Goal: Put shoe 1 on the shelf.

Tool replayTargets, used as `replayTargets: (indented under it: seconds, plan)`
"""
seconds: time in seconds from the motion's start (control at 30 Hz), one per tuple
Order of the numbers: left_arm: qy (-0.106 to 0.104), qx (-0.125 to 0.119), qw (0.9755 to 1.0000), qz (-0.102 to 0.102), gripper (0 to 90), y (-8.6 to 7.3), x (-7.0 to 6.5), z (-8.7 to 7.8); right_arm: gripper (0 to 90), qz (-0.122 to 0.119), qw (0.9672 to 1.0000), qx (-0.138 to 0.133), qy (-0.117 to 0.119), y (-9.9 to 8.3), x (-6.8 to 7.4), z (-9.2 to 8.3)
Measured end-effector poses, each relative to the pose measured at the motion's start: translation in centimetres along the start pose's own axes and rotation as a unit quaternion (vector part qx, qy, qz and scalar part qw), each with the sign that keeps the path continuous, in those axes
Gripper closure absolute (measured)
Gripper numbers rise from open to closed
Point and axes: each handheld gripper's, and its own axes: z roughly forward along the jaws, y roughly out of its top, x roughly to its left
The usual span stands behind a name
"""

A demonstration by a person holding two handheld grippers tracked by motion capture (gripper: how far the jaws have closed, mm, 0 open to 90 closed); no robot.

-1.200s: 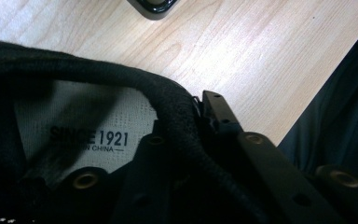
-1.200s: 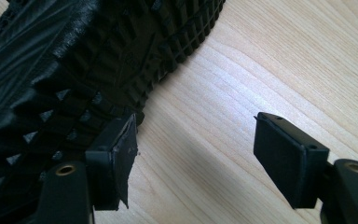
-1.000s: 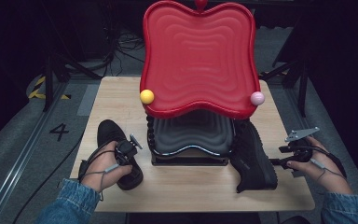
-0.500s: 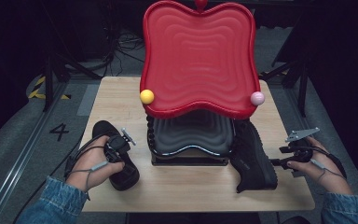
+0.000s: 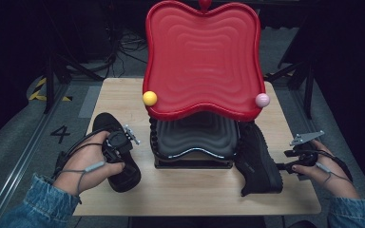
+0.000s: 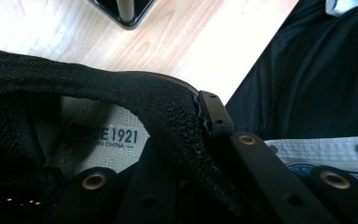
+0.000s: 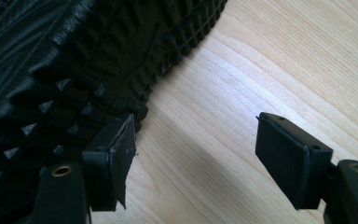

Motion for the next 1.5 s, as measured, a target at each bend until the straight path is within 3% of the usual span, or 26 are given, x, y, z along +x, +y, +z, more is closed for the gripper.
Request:
replayTargets:
  seconds: [0.27,0.5,1.17,1.4,1.5]
  plan:
    - [0.03,-0.005,0.9992,0.023,85.7,0.7,-1.3,-3.4,30.1,0.0,1.0,0.003,0.001,-0.1,0.1,0.1]
    - [0.048,-0.015,0.9984,0.028,85.7,1.2,-2.1,-6.2,30.1,0.0,1.0,0.003,0.001,-0.1,0.1,0.1]
    - [0.065,-0.019,0.9967,0.046,85.6,3.0,-3.6,-10.9,30.6,0.012,0.9998,0.013,0.013,-0.6,-0.1,0.2]
    - [0.091,-0.03,0.9942,0.048,85.6,3.4,-4.1,-13.3,30.5,0.013,0.9997,0.013,0.014,-0.6,-0.1,0.3]
    - [0.095,-0.025,0.9937,0.054,85.6,3.6,-4.4,-13.9,30.5,0.014,0.9997,0.014,0.015,-0.6,-0.1,0.3]
